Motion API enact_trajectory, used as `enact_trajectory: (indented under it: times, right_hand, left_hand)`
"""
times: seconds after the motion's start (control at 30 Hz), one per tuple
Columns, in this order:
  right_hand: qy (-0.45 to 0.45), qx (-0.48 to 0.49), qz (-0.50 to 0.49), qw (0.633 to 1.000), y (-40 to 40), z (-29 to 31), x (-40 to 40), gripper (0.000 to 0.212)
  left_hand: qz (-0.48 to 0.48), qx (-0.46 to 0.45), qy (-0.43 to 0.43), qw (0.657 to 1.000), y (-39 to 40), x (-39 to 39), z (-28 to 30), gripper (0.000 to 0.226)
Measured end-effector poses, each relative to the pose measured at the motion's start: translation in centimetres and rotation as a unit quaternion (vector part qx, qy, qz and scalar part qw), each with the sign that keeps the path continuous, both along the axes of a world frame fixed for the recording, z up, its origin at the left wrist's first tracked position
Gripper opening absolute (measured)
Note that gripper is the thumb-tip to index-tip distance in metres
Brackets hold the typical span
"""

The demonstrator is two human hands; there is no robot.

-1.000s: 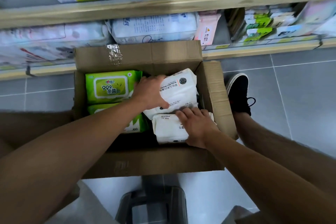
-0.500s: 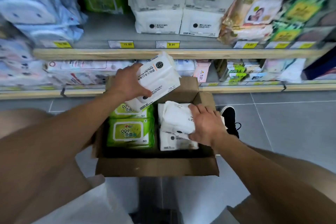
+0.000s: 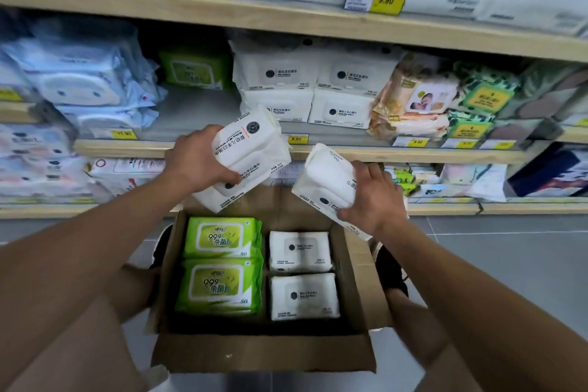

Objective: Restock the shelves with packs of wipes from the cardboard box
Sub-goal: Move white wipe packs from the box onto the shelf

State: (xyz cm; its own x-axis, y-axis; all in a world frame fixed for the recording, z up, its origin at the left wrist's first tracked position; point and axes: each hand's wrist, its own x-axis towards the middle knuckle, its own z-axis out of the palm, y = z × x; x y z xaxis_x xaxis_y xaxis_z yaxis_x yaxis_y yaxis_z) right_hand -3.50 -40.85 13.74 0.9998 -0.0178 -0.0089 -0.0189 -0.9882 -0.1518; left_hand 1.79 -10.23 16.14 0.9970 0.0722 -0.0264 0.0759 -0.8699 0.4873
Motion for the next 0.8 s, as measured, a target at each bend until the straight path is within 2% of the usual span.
enact_trajectory:
  times: [0.23, 0.37, 0.5, 0.63, 0.8]
  right_hand:
    - [-0.053, -0.022, 0.001, 0.998, -1.0, 3.3, 6.4, 0.095]
    - [-0.088, -0.062, 0.026, 0.994, -1.7, 5.0, 11.1, 0.090]
    - [-0.111, -0.080, 0.062, 0.989, -2.1, 5.6, 15.9, 0.094]
    - [-0.092, -0.124, 0.116, 0.981, -2.2, 4.3, 20.2, 0.095]
    - [-0.047, -0.136, 0.109, 0.984, -1.7, 1.6, 22.9, 0.099]
  left_hand:
    - [-0.008, 0.014, -0.017, 1.000, 0.0, 3.2, 0.5, 0.101]
    - [-0.016, 0.026, -0.019, 0.999, -0.2, 5.4, 0.1, 0.100]
    - [-0.019, 0.035, -0.021, 0.999, -0.6, 7.6, -0.5, 0.101]
    - [-0.017, 0.032, -0.024, 0.999, -0.7, 9.3, -1.0, 0.099]
    - [-0.014, -0.008, -0.023, 1.000, -0.6, 10.6, -1.7, 0.097]
